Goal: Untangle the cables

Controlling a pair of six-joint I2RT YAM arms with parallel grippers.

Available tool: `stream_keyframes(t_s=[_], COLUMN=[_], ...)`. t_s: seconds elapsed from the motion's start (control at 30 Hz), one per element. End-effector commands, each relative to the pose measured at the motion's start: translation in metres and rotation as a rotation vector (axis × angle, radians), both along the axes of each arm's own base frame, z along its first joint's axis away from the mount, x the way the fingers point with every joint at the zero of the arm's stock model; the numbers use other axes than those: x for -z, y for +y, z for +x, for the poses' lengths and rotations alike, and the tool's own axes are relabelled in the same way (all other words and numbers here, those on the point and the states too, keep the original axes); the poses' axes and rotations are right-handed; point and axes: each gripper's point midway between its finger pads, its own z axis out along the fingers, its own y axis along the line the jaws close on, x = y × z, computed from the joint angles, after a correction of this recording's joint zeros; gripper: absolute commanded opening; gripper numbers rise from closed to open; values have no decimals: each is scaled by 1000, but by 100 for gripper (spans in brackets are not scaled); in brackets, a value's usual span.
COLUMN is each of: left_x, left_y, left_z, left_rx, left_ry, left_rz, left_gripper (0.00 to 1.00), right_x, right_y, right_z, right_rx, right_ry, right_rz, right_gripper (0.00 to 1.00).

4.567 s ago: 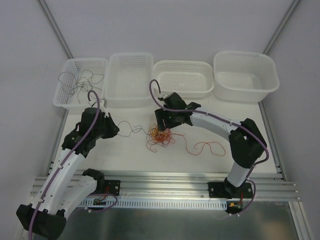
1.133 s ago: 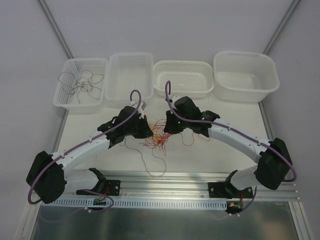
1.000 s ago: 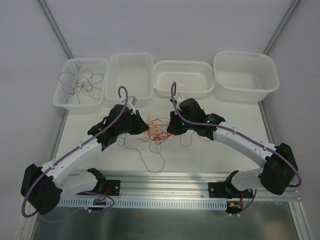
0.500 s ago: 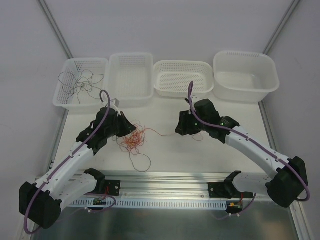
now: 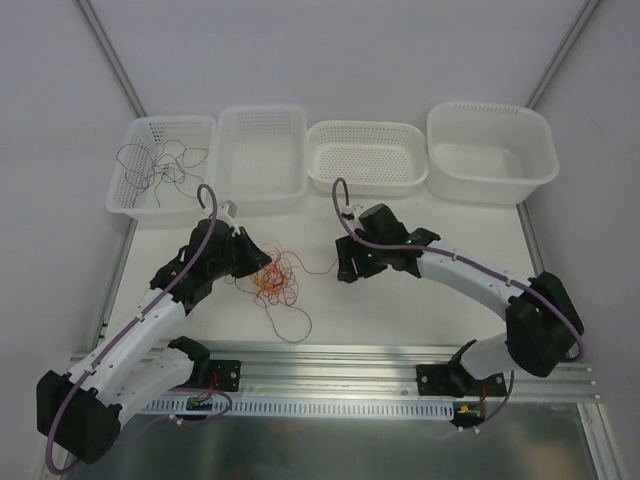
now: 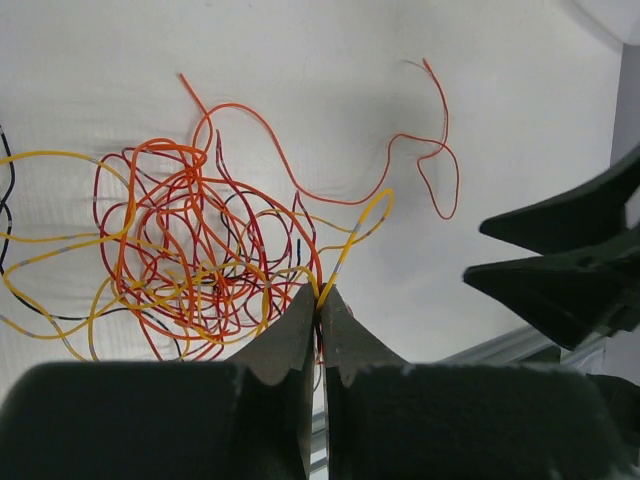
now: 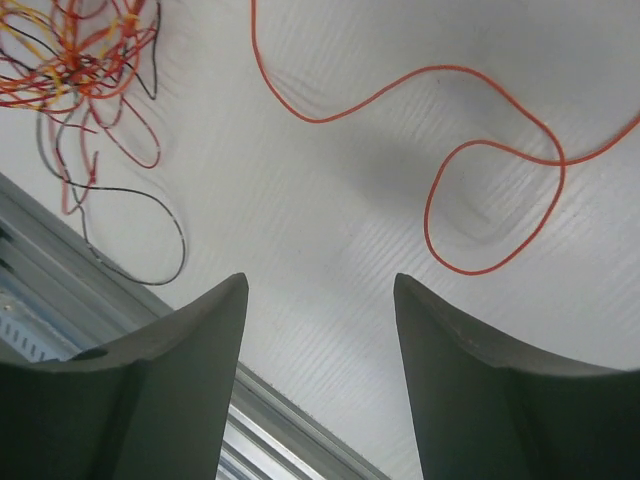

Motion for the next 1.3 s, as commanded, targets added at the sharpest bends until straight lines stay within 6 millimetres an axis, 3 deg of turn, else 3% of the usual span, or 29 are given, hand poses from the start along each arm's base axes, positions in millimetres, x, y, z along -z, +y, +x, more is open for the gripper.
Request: stream_keyframes(t_s=[0.0, 0.07, 0.1, 0.23, 0.3, 0.33, 0.37, 0.53, 0.77, 0.97, 1.27], left_x=[-8, -5, -6, -1, 0, 0, 0, -4, -3, -6, 1], left_y=[-5, -5, -5, -2, -1, -1, -1, -1, -2, -2, 0], left_z=[-5, -8, -9, -12, -13, -13, -13, -13, -14, -15, -18], left_rx=[21, 21, 16, 4, 1, 1, 3, 6, 10, 11, 8], left_ry=[-26, -21, -22, -18, -20, -19, -18, -29, -25, -34, -16], left_rz=[-42, -47, -54, -56, -56, -58, -59, -63, -65, -68, -60], left_gripper=[0, 0, 0, 0, 0, 0, 0, 0, 0, 0, 0], right_x=[-11, 0, -8, 8, 25, 24, 33, 60, 82, 82, 41], right_y=[23, 30, 34, 38, 41, 48, 41, 43, 39, 44, 43], right_z=[25, 28, 38, 50, 47, 47, 43, 32, 29, 29, 36], right_rx=[-15, -9, 67, 253, 307, 353, 380, 441, 487, 509, 551], right_ry=[-90, -78, -87, -52, -9, 13, 33, 97, 133, 139, 73], right_rz=[-25, -66, -64, -118, -157, -148, -201, -271, -320, -281, -169], right_gripper=[64, 66, 66, 66, 66, 65, 65, 64, 61, 59, 59])
